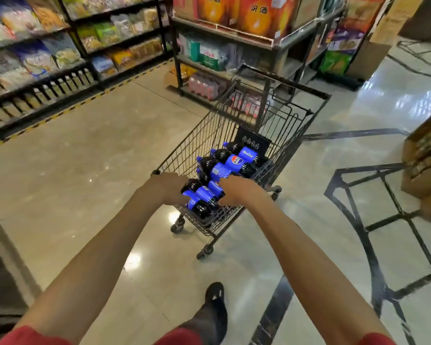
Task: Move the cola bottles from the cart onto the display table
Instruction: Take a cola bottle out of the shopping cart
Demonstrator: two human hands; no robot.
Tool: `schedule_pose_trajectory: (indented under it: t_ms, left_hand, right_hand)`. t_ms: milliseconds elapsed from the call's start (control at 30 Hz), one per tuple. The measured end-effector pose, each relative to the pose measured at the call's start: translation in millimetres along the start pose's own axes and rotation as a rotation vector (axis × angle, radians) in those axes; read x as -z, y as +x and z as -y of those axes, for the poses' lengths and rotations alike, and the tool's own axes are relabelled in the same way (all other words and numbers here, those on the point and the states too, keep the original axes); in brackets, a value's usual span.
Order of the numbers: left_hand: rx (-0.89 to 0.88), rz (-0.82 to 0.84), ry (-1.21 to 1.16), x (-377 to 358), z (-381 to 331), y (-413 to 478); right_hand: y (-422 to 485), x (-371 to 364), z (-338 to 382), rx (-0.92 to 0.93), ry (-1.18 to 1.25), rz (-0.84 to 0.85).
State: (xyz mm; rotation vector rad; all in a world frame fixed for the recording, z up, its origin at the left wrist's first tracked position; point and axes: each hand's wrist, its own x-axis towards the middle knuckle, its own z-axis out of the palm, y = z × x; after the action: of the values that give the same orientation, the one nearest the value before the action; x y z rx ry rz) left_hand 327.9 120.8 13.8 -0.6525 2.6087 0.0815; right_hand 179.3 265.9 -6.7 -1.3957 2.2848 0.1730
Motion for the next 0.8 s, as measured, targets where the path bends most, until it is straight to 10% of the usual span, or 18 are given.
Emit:
schedule_pose_trajectory:
  t_ms: [800]
  left_hand:
    - [0.168,0.126,-0.192,1.0,-39.7,247.9]
  right_hand:
    - [196.2,34.9,-153.6,0.149,-0.123,0.230]
